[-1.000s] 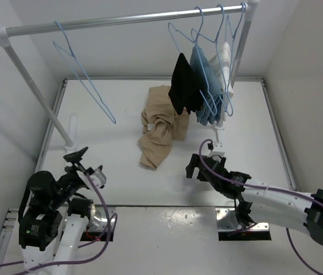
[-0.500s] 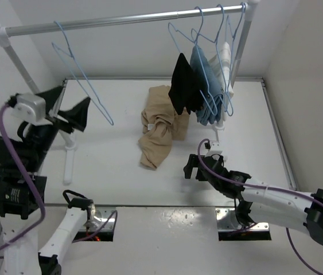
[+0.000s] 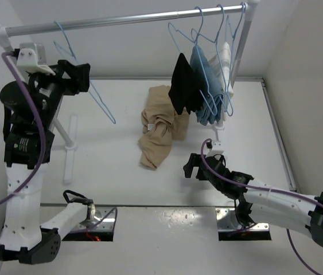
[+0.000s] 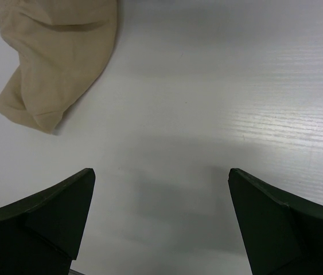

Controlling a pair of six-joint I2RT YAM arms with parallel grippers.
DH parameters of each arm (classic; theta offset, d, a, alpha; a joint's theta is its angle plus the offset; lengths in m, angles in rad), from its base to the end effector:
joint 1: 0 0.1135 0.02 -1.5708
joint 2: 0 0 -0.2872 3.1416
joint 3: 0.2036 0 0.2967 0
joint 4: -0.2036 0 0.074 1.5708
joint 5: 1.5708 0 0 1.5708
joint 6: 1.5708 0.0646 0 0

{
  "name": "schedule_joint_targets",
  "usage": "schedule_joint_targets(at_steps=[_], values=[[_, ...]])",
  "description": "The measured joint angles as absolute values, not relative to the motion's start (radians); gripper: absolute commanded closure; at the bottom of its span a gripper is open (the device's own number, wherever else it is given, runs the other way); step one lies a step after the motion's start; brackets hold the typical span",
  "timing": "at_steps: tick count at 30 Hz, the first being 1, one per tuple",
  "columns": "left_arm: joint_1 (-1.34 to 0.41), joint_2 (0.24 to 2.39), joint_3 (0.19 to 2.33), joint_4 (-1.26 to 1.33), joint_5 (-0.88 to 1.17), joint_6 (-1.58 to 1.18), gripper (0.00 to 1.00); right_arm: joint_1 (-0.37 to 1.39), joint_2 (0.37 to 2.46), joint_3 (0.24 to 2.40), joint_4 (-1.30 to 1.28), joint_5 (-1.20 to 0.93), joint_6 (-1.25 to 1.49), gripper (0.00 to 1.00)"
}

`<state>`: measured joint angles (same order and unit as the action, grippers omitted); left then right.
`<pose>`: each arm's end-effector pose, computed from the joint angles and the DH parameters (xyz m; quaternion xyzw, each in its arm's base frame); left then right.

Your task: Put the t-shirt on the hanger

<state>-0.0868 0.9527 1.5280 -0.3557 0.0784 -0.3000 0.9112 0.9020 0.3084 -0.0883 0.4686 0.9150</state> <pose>0.1986 -0.0224 0.5861 -0.0361 0.6246 -0.1739 0.7605 0.1570 0.1548 0.1431 0.1015 0.8780 0.2028 0.4215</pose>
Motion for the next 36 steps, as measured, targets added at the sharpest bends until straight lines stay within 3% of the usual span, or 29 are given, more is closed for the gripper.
schedule_joint_targets(at_steps=[6,9,10,13,15,28,36], values=[[-0.076,1.043,1.54,-0.427,0.115,-0.348,0.24,0.911,0.902,0.308,-0.086,0.469,0.915,0.0],[-0.063,1.063,1.541,-0.467,0.119,-0.369,0.42,0.911,0.899,0.308,-0.088,0.469,0.915,0.0],[-0.059,1.065,1.541,-0.478,0.121,-0.375,0.63,0.911,0.893,0.307,-0.089,0.469,0.915,0.0],[-0.056,1.061,1.542,-0.488,0.136,-0.39,0.89,0.911,0.869,0.305,-0.09,0.469,0.915,0.0],[-0.055,1.056,1.542,-0.489,0.143,-0.395,0.98,0.911,0.856,0.303,-0.09,0.469,0.915,0.0],[-0.052,0.989,1.531,-0.432,0.226,-0.348,1.0,0.912,0.873,0.303,-0.091,0.443,0.893,0.0],[-0.052,0.781,1.334,-0.345,0.334,-0.286,1.0,0.913,0.932,0.371,-0.097,0.356,0.822,0.0]])
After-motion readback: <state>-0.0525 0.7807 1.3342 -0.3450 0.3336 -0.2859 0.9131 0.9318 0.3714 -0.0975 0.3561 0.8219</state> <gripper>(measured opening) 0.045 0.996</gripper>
